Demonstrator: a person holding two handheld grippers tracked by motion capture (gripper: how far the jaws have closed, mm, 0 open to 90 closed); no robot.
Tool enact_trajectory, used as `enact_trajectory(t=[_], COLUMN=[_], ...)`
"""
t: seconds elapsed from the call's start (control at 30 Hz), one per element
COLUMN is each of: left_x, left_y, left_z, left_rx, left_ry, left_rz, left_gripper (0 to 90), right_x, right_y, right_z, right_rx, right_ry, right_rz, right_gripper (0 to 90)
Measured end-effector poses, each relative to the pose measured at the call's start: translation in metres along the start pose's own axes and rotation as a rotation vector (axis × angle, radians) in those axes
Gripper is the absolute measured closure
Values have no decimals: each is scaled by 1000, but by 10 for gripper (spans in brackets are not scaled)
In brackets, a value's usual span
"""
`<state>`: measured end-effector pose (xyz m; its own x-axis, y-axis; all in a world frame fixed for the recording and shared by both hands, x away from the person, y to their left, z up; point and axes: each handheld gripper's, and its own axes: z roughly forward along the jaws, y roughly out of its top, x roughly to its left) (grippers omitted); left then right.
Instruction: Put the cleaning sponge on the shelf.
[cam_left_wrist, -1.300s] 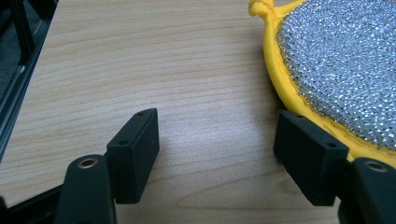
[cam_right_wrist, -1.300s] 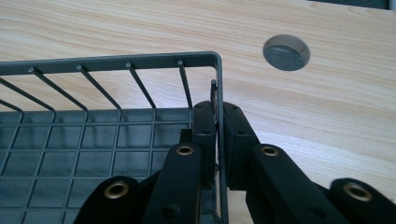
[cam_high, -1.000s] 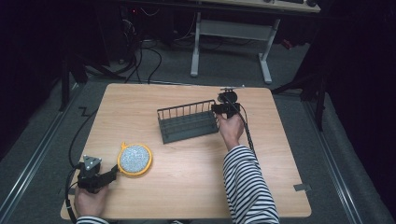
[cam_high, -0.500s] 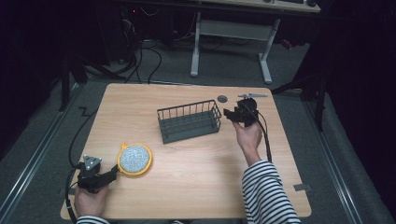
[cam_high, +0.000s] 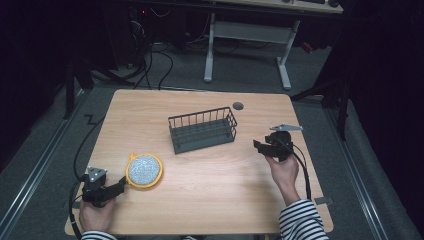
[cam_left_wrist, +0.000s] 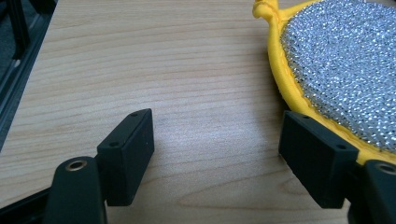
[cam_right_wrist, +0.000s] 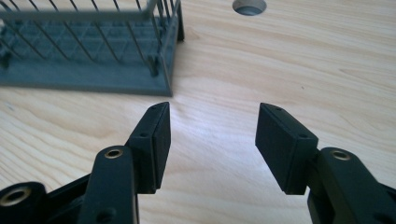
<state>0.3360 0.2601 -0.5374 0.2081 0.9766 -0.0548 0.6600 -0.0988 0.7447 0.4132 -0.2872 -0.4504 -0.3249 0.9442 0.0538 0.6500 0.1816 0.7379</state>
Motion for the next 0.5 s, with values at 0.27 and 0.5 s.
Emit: enact_trajectory(t=[0.27,0.5], left_x=[-2,3], left_y=[1,1], left_z=[2,0], left_rx=[13,4], left_ry=[-3,-55], left_rz=[31,-3], left_gripper=[217,186], right_x=[-4,-8], right_y=[-42,-76], right_z=[-2,-4], right_rx=[10,14], right_ry=[-12,-19], right_rz=[6,24], right_gripper=[457,457])
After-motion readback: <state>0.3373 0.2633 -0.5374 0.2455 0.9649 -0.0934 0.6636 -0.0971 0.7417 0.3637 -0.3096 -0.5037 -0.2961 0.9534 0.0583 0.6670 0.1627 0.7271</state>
